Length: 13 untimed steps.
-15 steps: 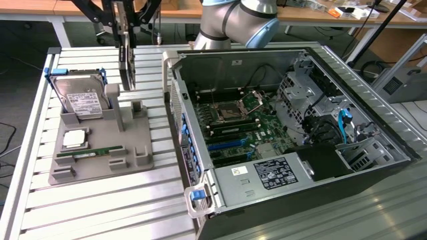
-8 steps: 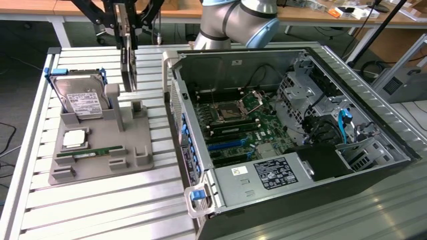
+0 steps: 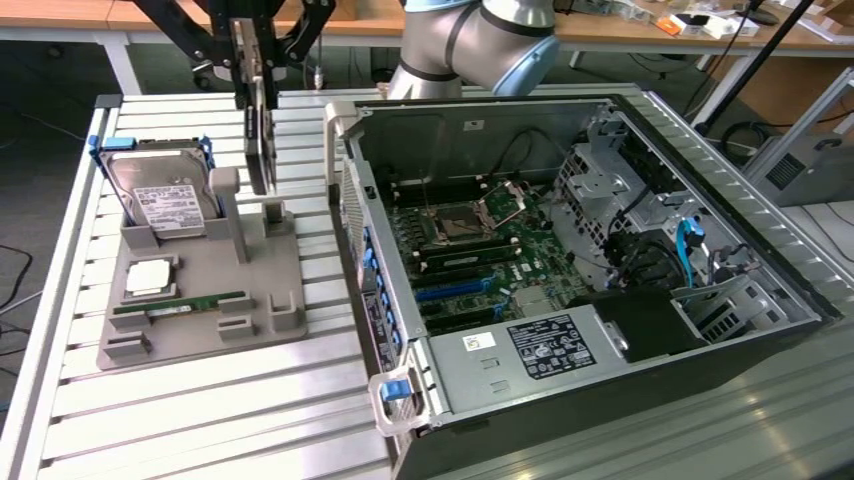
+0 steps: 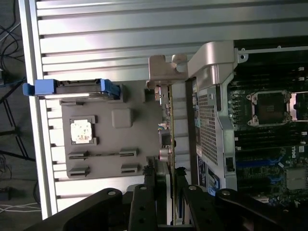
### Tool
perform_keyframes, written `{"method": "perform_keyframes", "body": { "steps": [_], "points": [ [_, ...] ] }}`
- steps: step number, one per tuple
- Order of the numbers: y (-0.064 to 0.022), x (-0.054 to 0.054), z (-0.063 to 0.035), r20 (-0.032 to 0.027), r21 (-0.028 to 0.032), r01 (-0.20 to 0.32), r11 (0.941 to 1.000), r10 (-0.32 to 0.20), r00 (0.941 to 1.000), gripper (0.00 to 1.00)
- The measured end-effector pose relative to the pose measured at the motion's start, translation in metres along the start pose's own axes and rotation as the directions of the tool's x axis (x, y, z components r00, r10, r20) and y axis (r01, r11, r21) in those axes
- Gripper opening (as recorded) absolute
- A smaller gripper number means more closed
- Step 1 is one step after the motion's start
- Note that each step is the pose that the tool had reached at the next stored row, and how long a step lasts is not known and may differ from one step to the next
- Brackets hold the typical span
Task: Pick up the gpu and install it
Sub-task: 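Pick up the gpu and move the gpu toward the slot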
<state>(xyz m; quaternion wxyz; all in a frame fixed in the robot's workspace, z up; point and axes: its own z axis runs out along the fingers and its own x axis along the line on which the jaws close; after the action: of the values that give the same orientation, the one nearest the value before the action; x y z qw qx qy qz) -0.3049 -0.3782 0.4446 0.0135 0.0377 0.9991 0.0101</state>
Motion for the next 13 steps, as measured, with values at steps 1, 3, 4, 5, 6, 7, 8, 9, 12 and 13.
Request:
{"method": "perform_keyframes", "body": {
  "steps": [1, 3, 4, 5, 6, 7, 8, 9, 12, 13],
  "points": [
    [-0.0005, -0.0004, 0.0005, 0.0000, 0.0001, 0.000, 1.0000, 0.000, 1.0000, 0.27],
    [-0.0015, -0.0015, 0.0013, 0.0001, 0.0011, 0.000, 1.0000, 0.000, 1.0000, 0.27],
    [-0.0018, -0.0022, 0.0016, 0.0002, 0.0016, 0.000, 1.0000, 0.000, 1.0000, 0.27],
    [-0.0020, -0.0030, 0.0017, 0.0002, 0.0019, 0.000, 1.0000, 0.000, 1.0000, 0.27],
    [-0.0022, -0.0038, 0.0018, 0.0001, 0.0023, 0.000, 1.0000, 0.000, 1.0000, 0.27],
    [-0.0023, -0.0047, 0.0019, 0.0002, 0.0027, 0.000, 1.0000, 0.000, 1.0000, 0.27],
    [-0.0024, -0.0056, 0.0019, 0.0003, 0.0029, 0.000, 1.0000, 0.000, 1.0000, 0.27],
    [-0.0025, -0.0063, 0.0020, 0.0003, 0.0030, 0.000, 1.0000, 0.000, 1.0000, 0.27],
    [-0.0026, -0.0079, 0.0020, 0.0002, 0.0037, 0.000, 1.0000, 0.000, 1.0000, 0.27],
    [-0.0026, -0.0084, 0.0020, 0.0003, 0.0041, 0.000, 1.0000, 0.000, 1.0000, 0.27]
  ]
}}
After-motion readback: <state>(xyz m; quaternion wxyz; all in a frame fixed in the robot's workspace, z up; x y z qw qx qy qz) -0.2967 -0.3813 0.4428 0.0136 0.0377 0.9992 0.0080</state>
